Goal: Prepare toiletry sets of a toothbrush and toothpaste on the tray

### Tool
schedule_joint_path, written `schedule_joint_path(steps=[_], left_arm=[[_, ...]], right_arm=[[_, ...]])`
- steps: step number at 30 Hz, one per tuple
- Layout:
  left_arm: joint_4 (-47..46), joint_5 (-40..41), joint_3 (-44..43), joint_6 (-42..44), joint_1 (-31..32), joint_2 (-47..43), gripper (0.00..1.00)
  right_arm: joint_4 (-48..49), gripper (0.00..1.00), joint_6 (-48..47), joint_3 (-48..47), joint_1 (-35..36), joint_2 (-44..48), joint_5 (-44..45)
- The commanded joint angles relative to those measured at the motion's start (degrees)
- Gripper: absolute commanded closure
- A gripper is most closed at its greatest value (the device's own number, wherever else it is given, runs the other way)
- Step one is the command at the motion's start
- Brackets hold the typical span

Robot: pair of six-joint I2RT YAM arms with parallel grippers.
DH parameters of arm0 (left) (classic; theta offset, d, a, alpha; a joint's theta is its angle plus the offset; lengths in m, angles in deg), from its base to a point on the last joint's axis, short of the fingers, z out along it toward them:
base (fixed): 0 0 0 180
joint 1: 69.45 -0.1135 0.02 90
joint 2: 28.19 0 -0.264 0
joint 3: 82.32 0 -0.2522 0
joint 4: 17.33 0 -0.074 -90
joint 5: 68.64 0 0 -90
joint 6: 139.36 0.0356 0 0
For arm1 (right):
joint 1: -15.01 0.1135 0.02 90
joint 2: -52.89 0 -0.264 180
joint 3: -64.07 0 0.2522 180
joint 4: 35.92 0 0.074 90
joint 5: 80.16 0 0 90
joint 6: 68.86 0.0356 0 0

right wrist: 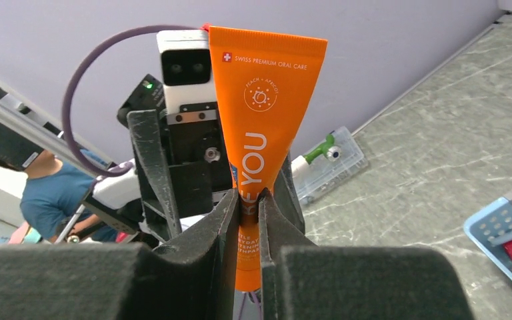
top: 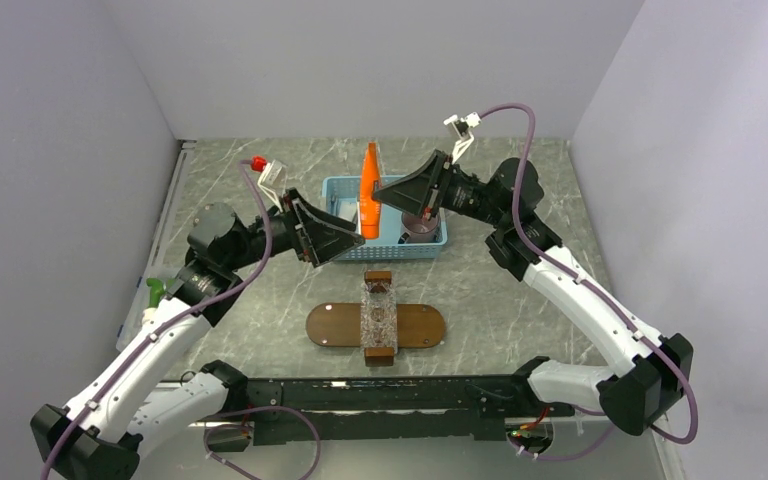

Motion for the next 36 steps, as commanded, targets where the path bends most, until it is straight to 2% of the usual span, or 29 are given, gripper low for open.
schedule_joint_path(steps=[1, 11, 21, 25, 31, 33, 34, 36], left_arm=[[-10.9, -4.6, 0.6, -5.8, -0.5, 0.1, 0.10], [-16.3, -9.6, 0.3, -10.1, -0.4, 1.9, 0.33], [-18.2, -11.0, 1.1, -11.4, -0.4, 2.0, 0.49], [-18.3, -11.3, 1.1, -11.2, -0.4, 2.2, 0.62], [-19.8, -12.0, 1.1, -12.3, -0.4, 2.9, 0.98], [-19.2, -11.8, 1.0, -11.8, -0.4, 2.9, 1.00], [-18.7, -11.5, 0.9, -11.3, -0.5, 2.6, 1.00], [-15.8, -10.7, 0.5, -8.8, -0.4, 2.0, 1.00]], right_arm=[[8.1, 1.00, 2.5, -1.4, 1.3, 0.7, -1.2], [8.3, 1.00, 0.8, -3.8, 5.0, -0.6, 1.5], [7.9, 1.00, -0.4, -4.0, 6.0, -0.2, 3.6], [7.7, 1.00, -0.8, -3.6, 6.2, 0.3, 4.6], [6.7, 1.00, -1.8, -3.7, 6.3, 0.7, 4.5], [5.8, 1.00, -2.6, -4.0, 6.3, 0.7, 4.1], [5.1, 0.98, -3.1, -4.2, 6.3, 0.8, 3.8], [2.8, 0.75, -4.7, -4.9, 6.3, 1.0, 3.9]])
